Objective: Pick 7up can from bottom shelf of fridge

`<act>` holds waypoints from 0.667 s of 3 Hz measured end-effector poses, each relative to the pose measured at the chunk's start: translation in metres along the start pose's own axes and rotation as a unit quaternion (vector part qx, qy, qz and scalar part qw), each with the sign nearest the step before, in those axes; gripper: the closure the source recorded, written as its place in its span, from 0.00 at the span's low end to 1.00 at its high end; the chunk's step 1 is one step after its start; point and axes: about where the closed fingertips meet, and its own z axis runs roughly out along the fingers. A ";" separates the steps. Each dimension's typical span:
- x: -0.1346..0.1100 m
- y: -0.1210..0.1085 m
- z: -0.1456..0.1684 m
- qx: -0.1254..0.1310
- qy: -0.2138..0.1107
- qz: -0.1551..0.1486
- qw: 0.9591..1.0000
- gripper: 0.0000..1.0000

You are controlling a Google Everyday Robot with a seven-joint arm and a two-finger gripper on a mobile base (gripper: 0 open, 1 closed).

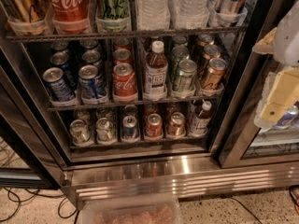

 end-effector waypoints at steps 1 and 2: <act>0.000 0.000 0.000 0.000 0.000 0.000 1.000 0.00; -0.002 0.016 0.017 -0.003 -0.011 0.008 1.000 0.00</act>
Offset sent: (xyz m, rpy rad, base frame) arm -0.0311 0.0271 -0.0703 0.0864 0.0219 -0.0304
